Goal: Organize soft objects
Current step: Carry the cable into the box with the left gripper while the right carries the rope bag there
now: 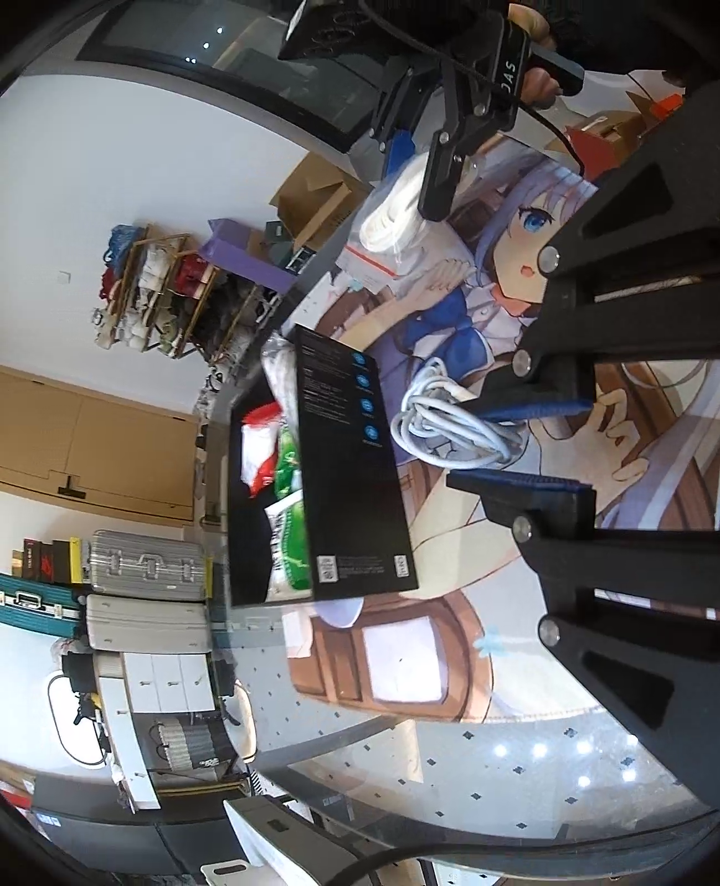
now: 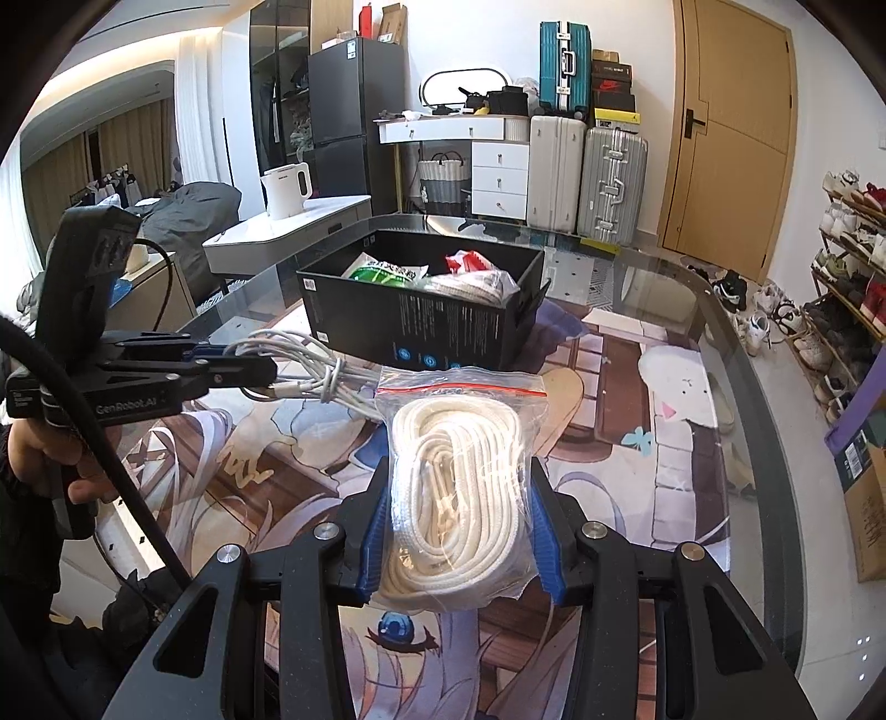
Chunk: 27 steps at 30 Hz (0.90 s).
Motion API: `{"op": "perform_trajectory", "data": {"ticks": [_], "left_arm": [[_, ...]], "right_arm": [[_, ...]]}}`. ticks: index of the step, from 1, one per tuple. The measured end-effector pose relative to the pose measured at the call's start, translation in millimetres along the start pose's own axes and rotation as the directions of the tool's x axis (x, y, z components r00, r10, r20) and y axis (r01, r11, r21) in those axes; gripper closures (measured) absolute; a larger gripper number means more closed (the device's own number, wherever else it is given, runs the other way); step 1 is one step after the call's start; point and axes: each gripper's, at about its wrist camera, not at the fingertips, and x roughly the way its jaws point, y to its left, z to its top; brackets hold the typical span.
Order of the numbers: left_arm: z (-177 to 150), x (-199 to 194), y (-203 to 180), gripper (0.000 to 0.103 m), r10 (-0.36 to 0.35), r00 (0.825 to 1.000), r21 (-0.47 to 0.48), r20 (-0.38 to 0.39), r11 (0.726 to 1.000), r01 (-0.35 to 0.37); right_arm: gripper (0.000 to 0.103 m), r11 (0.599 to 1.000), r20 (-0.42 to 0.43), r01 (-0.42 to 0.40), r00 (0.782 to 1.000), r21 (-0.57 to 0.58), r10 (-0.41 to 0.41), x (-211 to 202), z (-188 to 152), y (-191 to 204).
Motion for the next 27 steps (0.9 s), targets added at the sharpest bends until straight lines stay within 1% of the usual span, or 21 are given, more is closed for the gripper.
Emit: {"op": "perform_trajectory", "data": {"ticks": [8, 18, 27], "left_arm": [[2, -23, 3, 0.090, -0.007, 0.998, -0.008, 0.058, 1.000, 0.007], [12, -43, -4, 0.090, -0.014, 0.994, 0.000, 0.112, 1.000, 0.014], [34, -63, -10, 0.090, -0.028, 0.984, 0.014, 0.177, 1.000, 0.026]], "right_arm": [[0.059, 1.000, 0.030, 0.006, 1.000, -0.017, -0.006, -10, 8, 6], [0.059, 0.999, 0.064, 0.014, 0.998, -0.033, -0.012, -18, 18, 9], [0.059, 0.999, 0.095, 0.020, 0.995, -0.037, -0.016, -20, 32, 10]]}}
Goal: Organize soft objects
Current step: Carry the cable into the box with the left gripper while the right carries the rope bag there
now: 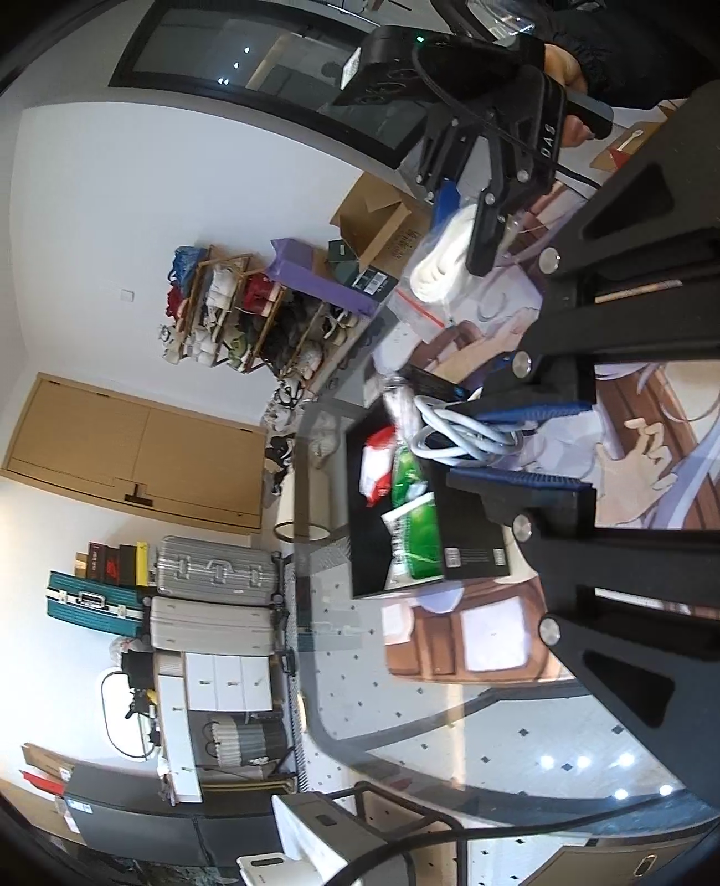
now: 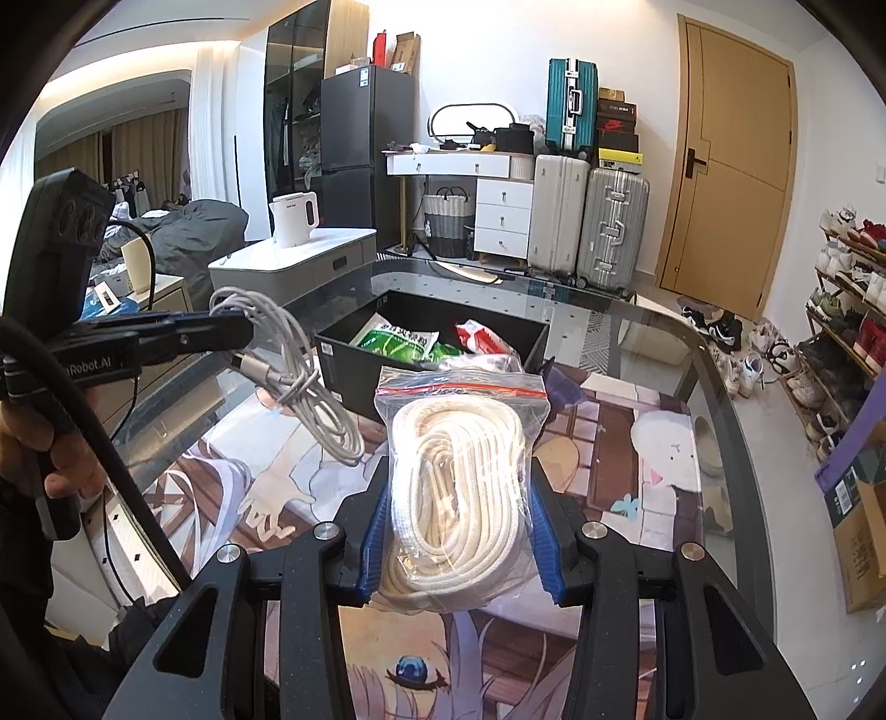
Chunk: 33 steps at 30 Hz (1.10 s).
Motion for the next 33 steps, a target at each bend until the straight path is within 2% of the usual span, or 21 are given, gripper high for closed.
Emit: {"op": "perform_trajectory", "data": {"ticks": [14, 33], "left_arm": [[43, 0, 10, 0.090, 0.006, 0.996, -0.018, 0.088, 1.000, -0.004], [48, 55, 42, 0.090, 0.010, 0.998, -0.099, 0.063, 0.995, -0.004]], "right_arm": [[0.059, 1.000, 0.022, 0.021, 1.000, 0.004, -0.021, 14, 36, -8], [0.059, 0.999, -0.006, 0.018, 1.000, -0.031, -0.018, 60, 69, -14]]}}
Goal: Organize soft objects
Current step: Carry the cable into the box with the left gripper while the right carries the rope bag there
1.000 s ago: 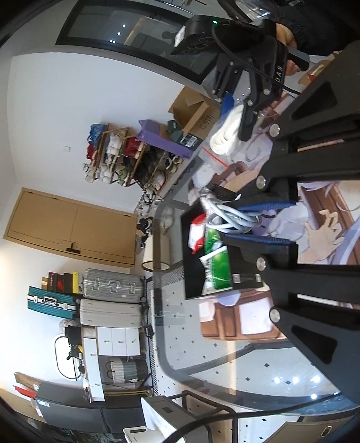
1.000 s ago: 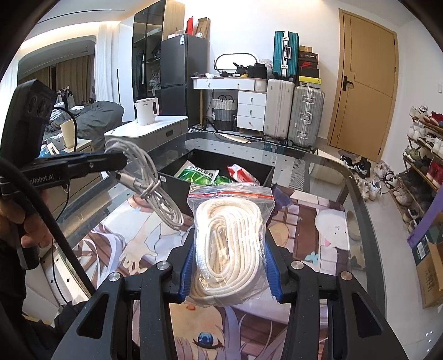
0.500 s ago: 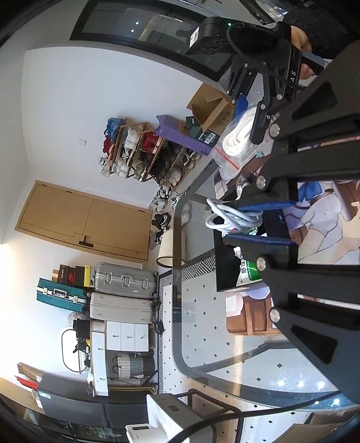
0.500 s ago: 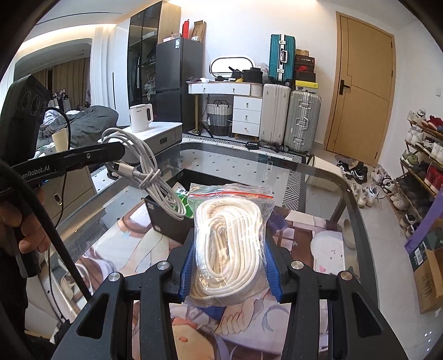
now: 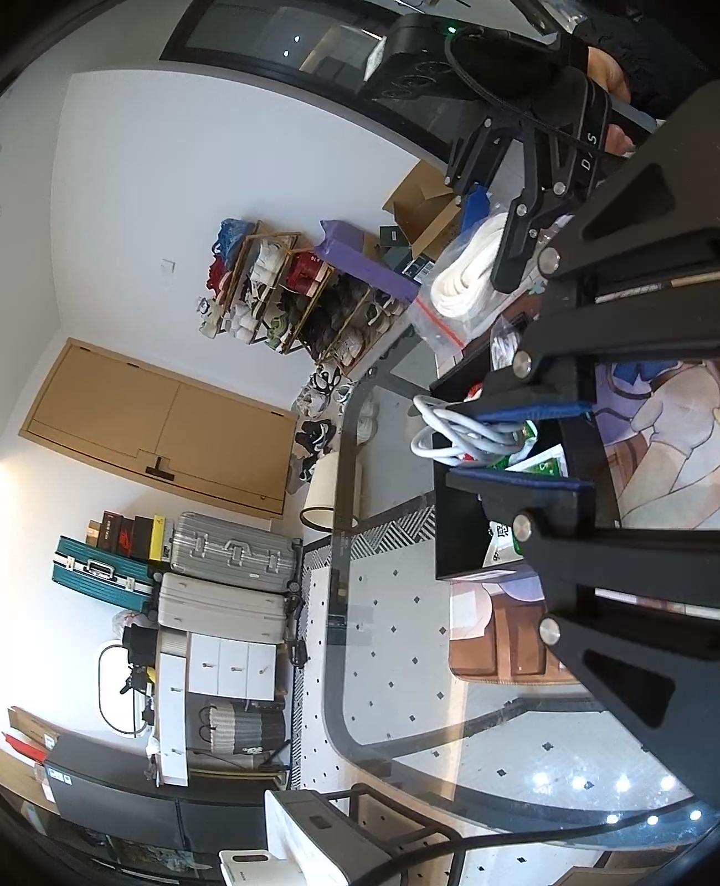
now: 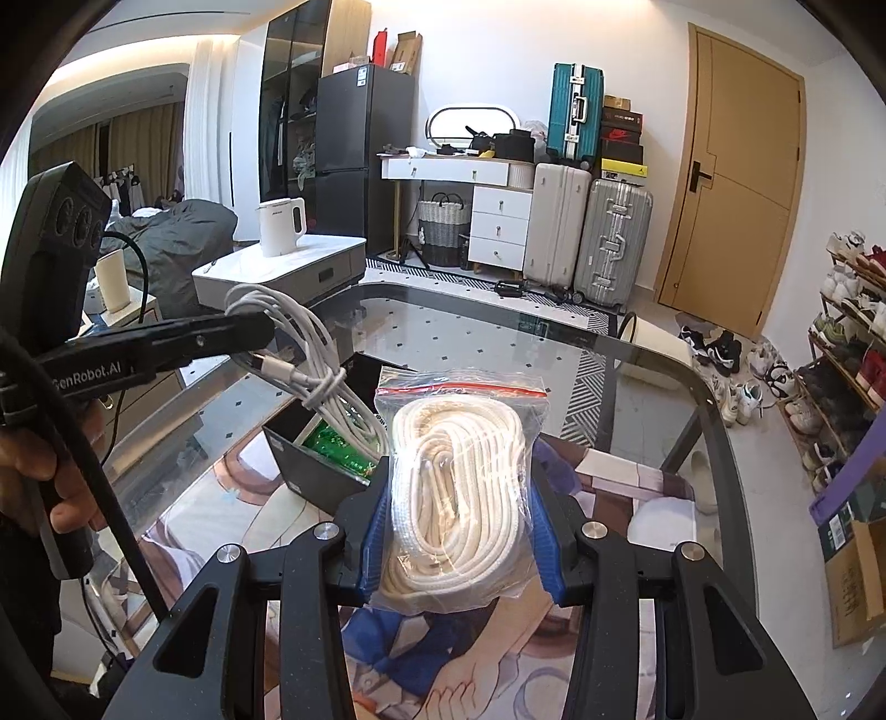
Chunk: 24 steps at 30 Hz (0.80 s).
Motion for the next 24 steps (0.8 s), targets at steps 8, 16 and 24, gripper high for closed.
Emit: {"op": "perform_trajectory", "data": {"ticks": [8, 16, 24], "left_arm": [[-4, 24, 12, 0.090, -0.004, 1.000, -0.031, -0.027, 1.000, 0.003], [-8, 37, 20, 0.090, 0.023, 0.998, -0.027, -0.055, 0.999, -0.024], [-14, 49, 25, 0.087, 0.074, 0.992, 0.011, -0.099, 0.997, -0.073]], "right_arm": [[0.059, 0.999, -0.022, -0.025, 0.999, -0.022, 0.024, 25, 13, -2], [0.059, 0.998, -0.060, -0.047, 0.997, -0.043, 0.045, 57, 25, -2], [0.059, 0.995, -0.107, -0.061, 0.993, -0.078, 0.052, 86, 28, 2]]}}
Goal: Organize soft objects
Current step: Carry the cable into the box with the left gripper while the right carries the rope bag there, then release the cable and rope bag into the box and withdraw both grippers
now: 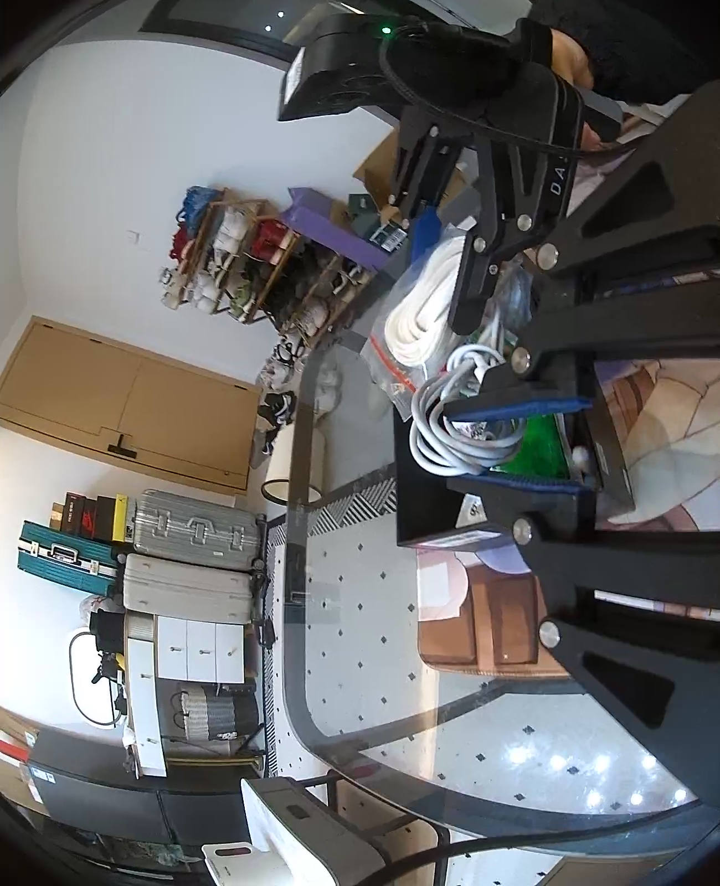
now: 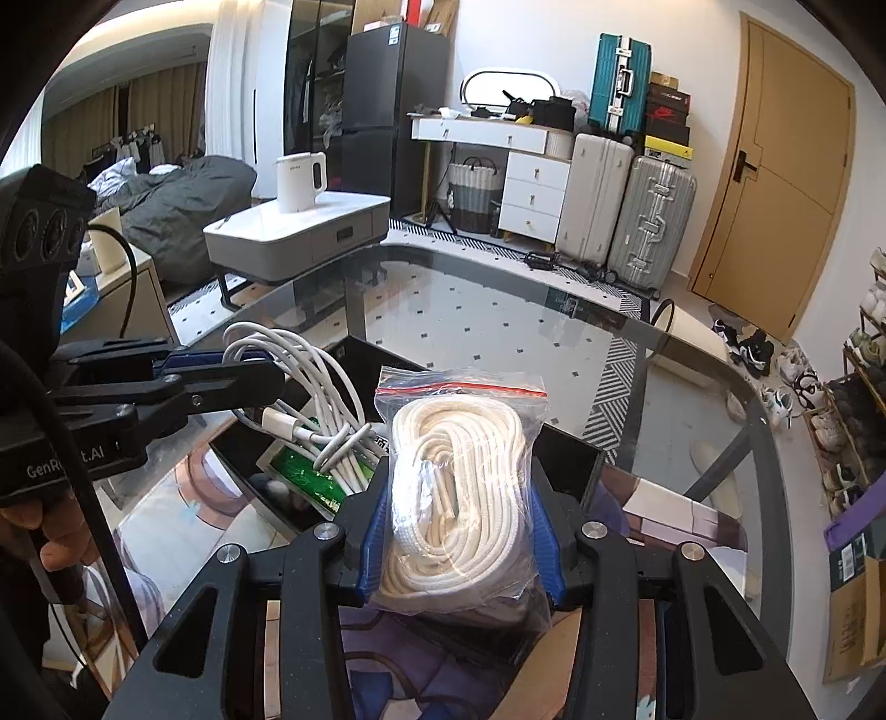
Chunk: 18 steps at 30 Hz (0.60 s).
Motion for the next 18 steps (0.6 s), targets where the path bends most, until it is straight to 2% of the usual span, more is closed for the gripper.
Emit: {"op": "perform_trajectory", "data": {"ticks": [12, 15, 16, 18], "left_arm": [[-9, 10, -8, 0.081, 0.092, 0.995, 0.083, -0.040, 0.993, -0.088], [-10, 11, -9, 0.067, 0.110, 0.993, 0.088, -0.053, 0.991, -0.105], [-11, 10, -9, 0.057, 0.112, 0.992, 0.085, -0.051, 0.991, -0.107], [-13, 6, -8, 0.054, 0.112, 0.993, 0.082, -0.047, 0.991, -0.108]], "right_arm": [[0.059, 0.999, -0.050, -0.024, 0.998, -0.037, 0.023, 26, 9, 2], [0.059, 0.999, -0.053, -0.026, 0.998, -0.046, 0.023, 29, 9, 0], [0.059, 0.999, -0.050, -0.025, 0.998, -0.045, 0.023, 27, 8, -1], [0.051, 0.999, -0.028, -0.034, 0.999, -0.030, 0.033, 22, 6, -5]]}}
